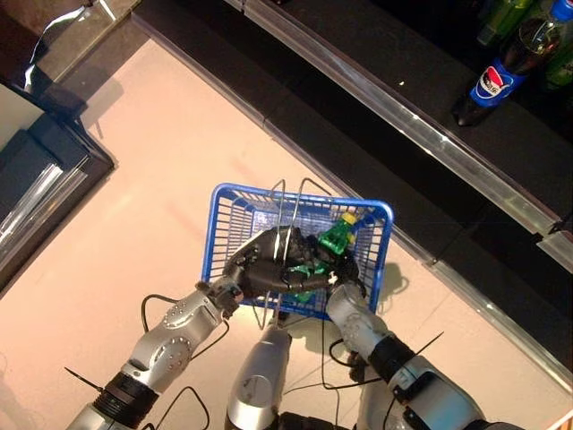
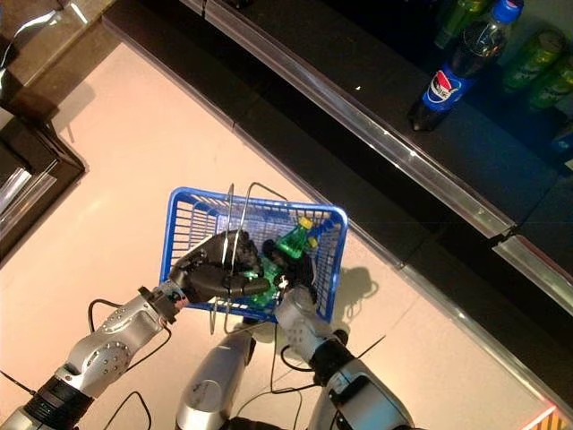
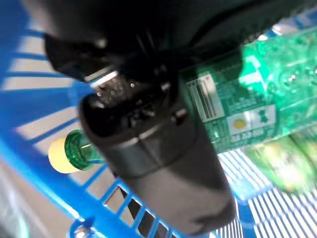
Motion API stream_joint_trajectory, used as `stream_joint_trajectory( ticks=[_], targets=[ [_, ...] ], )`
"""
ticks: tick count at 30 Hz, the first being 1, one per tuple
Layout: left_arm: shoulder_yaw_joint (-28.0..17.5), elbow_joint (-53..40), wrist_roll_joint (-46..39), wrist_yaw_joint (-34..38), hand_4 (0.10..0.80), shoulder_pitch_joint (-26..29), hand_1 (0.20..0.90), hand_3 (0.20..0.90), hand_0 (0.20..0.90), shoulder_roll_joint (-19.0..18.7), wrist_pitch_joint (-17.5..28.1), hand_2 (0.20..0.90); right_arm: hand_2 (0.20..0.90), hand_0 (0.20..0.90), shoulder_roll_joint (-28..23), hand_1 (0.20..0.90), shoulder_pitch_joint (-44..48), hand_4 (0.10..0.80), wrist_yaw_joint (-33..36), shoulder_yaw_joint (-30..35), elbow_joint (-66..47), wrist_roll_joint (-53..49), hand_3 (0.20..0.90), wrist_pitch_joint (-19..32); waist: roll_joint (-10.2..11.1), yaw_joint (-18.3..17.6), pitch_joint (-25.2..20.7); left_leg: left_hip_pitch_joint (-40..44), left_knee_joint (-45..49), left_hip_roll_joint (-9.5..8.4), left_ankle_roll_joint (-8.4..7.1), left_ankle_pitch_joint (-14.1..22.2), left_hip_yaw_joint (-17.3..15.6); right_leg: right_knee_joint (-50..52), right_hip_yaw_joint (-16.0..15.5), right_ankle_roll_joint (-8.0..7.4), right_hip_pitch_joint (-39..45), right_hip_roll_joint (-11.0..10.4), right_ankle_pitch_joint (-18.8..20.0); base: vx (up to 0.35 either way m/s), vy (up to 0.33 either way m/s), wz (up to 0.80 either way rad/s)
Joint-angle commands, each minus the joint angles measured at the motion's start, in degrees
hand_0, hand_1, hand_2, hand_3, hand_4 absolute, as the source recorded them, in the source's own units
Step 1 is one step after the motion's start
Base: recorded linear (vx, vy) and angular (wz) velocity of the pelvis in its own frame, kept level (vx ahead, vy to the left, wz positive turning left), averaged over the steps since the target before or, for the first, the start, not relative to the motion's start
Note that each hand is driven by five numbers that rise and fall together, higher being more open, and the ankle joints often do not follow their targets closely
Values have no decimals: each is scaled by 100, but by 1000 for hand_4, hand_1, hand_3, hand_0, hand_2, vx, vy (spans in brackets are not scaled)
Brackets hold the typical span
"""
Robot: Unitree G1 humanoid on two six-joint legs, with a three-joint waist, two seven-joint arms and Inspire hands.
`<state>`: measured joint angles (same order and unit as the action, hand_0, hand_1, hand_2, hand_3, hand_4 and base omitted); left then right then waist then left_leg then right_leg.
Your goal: Pick up the drink and place into the basket.
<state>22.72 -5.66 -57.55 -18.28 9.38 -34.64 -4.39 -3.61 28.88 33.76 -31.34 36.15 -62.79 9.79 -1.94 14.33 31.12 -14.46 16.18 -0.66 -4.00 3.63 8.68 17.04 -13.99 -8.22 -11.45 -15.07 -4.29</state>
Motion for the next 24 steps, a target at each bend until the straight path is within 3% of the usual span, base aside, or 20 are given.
stream_joint_trajectory(
  ticks=[1, 14, 24],
  targets=[
    [-324, -2793, -389, -1103, 100, 1605, 300, 200, 300, 630, 1008, 300, 300, 300, 758, 300, 649, 100, -471, -39, -325, -326, 200, 311, -276, 62, -254, -295, 261, 66, 175, -225, -84, 72, -95, 263, 110, -171, 329, 24, -33, 3],
    [-358, -2780, -543, -1308, 100, 1572, 300, 200, 300, 506, 836, 300, 300, 300, 602, 300, 938, 100, -1307, 414, 411, -2336, 200, -234, -230, 196, -301, -329, 289, 40, 184, -229, -22, 130, -186, 266, 109, -192, 341, 15, -13, 4],
    [-422, -2840, -762, -1466, 100, 1495, 300, 200, 300, 451, 791, 300, 300, 300, 311, 300, 1051, 100, -1799, 1049, 1203, -2866, 200, -673, -285, 234, -318, -385, 364, -1, 214, -206, -4, 215, -202, 260, 66, -250, 349, 10, 3, 3]
  ],
)
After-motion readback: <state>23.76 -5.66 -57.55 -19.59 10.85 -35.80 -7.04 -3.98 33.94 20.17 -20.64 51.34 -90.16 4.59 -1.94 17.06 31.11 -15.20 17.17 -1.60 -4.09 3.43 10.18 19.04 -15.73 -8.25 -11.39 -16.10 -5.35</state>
